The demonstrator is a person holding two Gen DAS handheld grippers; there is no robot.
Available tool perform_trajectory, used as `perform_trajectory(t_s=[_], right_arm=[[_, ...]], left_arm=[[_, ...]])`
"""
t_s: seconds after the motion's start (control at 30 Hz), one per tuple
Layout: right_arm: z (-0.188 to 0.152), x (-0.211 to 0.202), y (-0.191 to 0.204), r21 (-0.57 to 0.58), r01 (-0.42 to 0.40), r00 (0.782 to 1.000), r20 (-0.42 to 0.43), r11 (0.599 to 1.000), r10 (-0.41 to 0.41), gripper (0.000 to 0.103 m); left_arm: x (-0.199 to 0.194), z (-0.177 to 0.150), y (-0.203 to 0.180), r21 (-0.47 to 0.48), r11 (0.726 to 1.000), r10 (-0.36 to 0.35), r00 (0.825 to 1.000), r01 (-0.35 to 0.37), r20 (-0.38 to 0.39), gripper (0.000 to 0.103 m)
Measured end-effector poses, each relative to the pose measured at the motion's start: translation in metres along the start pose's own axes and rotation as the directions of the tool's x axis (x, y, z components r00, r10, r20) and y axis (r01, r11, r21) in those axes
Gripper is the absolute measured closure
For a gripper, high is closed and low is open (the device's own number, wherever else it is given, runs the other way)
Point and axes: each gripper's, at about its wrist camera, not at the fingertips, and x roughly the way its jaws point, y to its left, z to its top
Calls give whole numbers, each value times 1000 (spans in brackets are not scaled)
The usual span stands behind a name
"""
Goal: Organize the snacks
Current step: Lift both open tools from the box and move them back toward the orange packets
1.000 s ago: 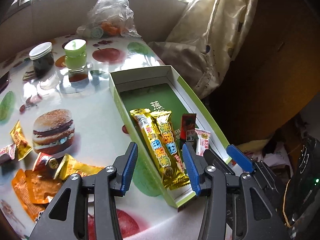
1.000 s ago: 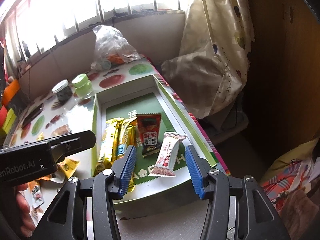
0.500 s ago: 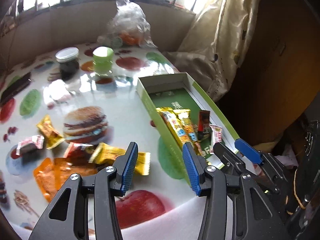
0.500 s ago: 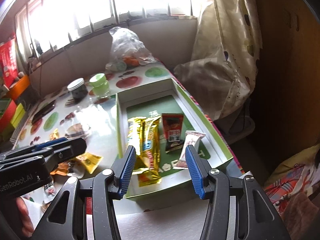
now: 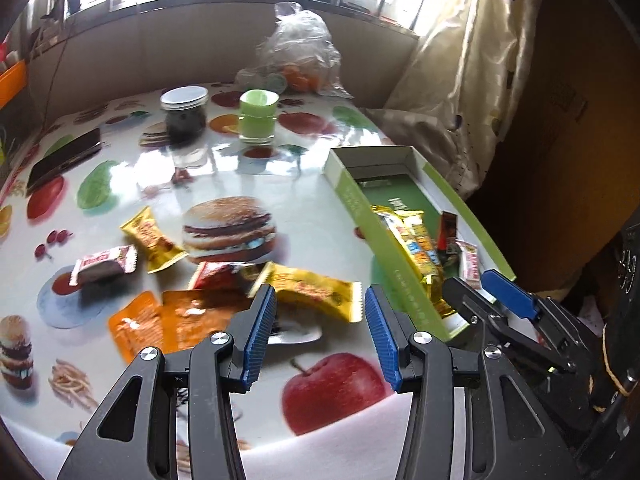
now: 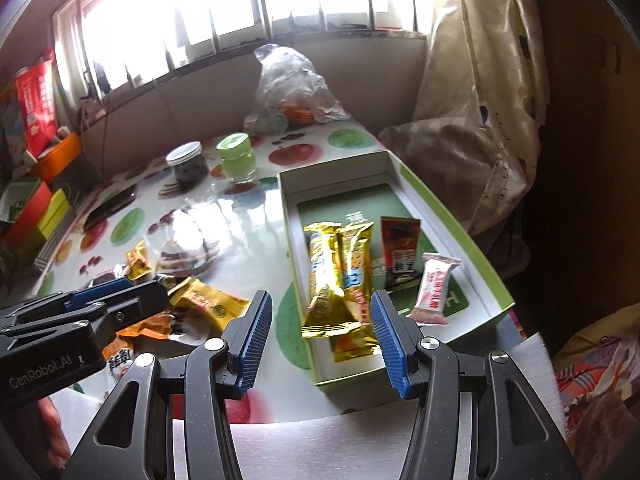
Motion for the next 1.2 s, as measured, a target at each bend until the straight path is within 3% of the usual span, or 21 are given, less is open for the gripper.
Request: perform_trajectory(t_s=[0.47, 0.87, 1.2], right_arm=[[-5, 26, 37, -111, -84, 995, -63, 990, 78, 52], [2, 60, 71, -268, -206, 973, -157, 941, 168, 47], [8, 89, 86, -373, -203, 969, -209, 906, 132, 46]], left_arm=[[-8, -19, 70, -109, 992, 68, 998, -68, -9, 55], [-6, -36, 104, -175, 978, 103, 993, -110, -49, 55], [-3, -44, 120, -196, 973, 106, 991, -119, -80, 55]])
